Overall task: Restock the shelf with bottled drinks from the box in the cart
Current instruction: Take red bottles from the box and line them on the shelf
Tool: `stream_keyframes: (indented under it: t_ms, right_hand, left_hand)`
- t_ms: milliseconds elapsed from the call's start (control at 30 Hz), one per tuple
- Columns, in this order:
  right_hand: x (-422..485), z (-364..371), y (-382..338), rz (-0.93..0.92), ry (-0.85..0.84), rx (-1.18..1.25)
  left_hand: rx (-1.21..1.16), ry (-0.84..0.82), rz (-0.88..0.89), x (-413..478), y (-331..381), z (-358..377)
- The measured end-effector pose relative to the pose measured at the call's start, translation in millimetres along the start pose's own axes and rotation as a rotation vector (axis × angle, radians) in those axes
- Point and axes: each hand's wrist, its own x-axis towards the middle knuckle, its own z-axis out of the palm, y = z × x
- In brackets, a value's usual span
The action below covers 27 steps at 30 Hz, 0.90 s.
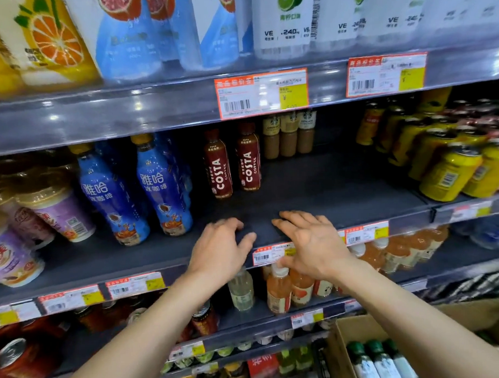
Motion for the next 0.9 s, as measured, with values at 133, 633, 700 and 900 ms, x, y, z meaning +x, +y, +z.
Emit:
stream_keyframes:
  t_ms: [133, 633, 700, 900]
  right_hand:
    - [1, 1, -1, 0.006, -0.051, -0.040]
    - [-181, -2, 9, 0.288, -0.248, -0.011]
    - [-221, 13, 16, 0.375, -0.373, 0.031]
    - [-327, 55, 40, 0.527, -0.590, 0.061]
  left_hand:
    - [0.164, 0.004, 0.150, -36, -1, 10]
    - [0.185, -0.324, 0.262, -185, 21, 56]
    - [0.162, -0.421, 0.285, -204, 34, 69]
    - [0.146, -0.585, 0.329, -247, 75, 114]
